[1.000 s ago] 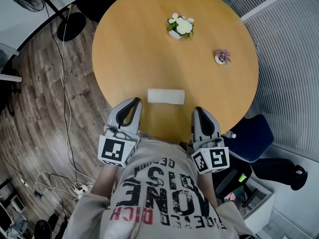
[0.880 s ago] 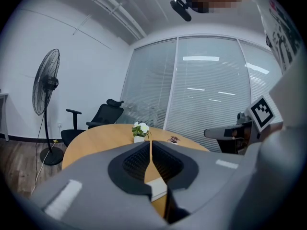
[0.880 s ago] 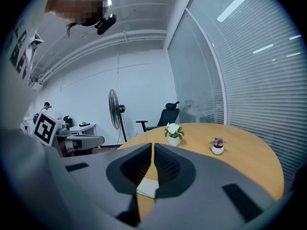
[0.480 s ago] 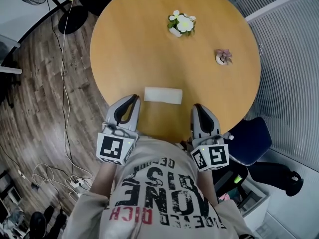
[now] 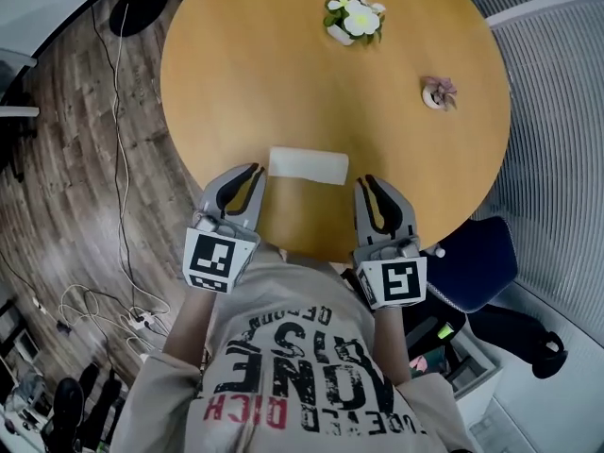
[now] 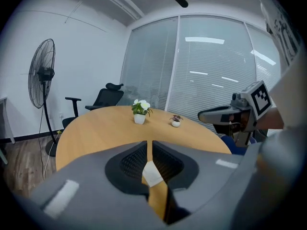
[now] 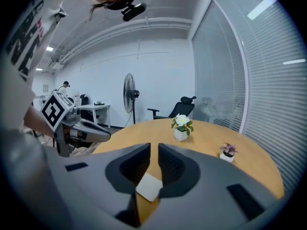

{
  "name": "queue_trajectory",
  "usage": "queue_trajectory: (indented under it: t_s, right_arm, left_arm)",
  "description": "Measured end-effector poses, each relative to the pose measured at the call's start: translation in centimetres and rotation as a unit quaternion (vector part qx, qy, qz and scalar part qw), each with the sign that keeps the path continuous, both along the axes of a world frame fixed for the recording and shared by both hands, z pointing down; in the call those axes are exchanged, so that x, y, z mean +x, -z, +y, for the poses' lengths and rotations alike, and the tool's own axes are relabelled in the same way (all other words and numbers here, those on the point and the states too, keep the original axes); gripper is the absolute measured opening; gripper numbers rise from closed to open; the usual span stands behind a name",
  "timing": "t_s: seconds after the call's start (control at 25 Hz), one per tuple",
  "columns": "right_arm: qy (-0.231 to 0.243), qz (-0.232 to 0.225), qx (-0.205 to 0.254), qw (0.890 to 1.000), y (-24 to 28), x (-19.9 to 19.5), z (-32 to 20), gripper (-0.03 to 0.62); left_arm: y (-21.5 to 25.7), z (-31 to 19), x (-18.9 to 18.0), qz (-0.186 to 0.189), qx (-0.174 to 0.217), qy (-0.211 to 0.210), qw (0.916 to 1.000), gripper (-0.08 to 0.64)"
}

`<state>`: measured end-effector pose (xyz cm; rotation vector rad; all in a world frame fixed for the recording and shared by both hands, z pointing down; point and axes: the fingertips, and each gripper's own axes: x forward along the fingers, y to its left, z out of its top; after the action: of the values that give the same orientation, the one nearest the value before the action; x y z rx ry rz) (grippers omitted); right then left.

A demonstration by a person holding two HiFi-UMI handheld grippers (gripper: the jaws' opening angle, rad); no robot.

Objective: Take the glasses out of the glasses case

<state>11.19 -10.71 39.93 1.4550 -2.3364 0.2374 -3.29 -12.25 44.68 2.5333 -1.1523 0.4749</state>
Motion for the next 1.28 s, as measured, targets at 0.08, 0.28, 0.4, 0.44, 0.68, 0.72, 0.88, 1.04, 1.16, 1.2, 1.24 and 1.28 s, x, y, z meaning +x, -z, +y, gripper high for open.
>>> queue_trajectory:
  t_s: [0.08, 0.28, 0.4, 0.44, 0.68, 0.72, 0.88, 1.04, 1.16, 1.2, 1.24, 1.28]
  right_arm:
    - [0.027, 0.033, -0.003, 0.999, -1.2, -0.4, -0.2, 0.021]
    - [0.070, 0.089, -0.033, 0.993, -4.9, -0.8, -0.1, 0.109]
    - [0.098, 0.136, -0.051, 0.985, -7.4, -0.9, 0.1, 0.126]
    - [0.110, 0.154, -0.056, 0.980, -8.3, -1.0, 0.3, 0.128]
    - [0.177, 0.221, -0.085, 0.955, -12.7, -1.7, 1.6, 0.163]
    - [0.184, 0.226, -0.089, 0.952, -13.2, -1.8, 1.8, 0.167]
    - [0.199, 0.263, -0.088, 0.940, -14.5, -1.8, 2.1, 0.173]
    - [0.205, 0.307, -0.073, 0.927, -15.1, -1.4, 1.7, 0.173]
    - [0.207, 0.324, -0.069, 0.921, -15.1, -1.4, 1.5, 0.174]
    - [0.207, 0.330, -0.068, 0.919, -15.2, -1.3, 1.5, 0.173]
    - [0.207, 0.336, -0.066, 0.916, -15.2, -1.3, 1.5, 0.173]
    - [0.208, 0.341, -0.064, 0.914, -15.3, -1.4, 1.5, 0.173]
  left_arm:
    - [-1.8, 0.4, 0.2, -0.013, -0.015, -0.012, 0.9997, 0.088]
    - [-6.5, 1.4, 0.6, -0.055, -0.058, -0.031, 0.9963, 0.127]
    - [-9.2, 1.9, 0.7, -0.085, -0.077, -0.048, 0.9922, 0.136]
    - [-10.1, 2.3, 0.7, -0.093, -0.086, -0.053, 0.9906, 0.137]
    - [-12.8, 2.9, 1.2, -0.112, -0.113, -0.060, 0.9853, 0.137]
    - [-12.8, 2.8, 1.3, -0.114, -0.115, -0.061, 0.9849, 0.138]
    - [-12.1, 2.8, 1.8, -0.110, -0.122, -0.069, 0.9840, 0.138]
    - [-12.8, 2.5, 2.0, -0.119, -0.141, -0.070, 0.9804, 0.138]
    - [-13.0, 2.3, 2.3, -0.118, -0.147, -0.070, 0.9796, 0.137]
    - [-13.0, 2.3, 2.3, -0.118, -0.147, -0.071, 0.9795, 0.137]
    - [-13.0, 2.3, 2.4, -0.119, -0.146, -0.072, 0.9795, 0.133]
    - [-13.0, 2.3, 2.4, -0.120, -0.145, -0.073, 0.9795, 0.132]
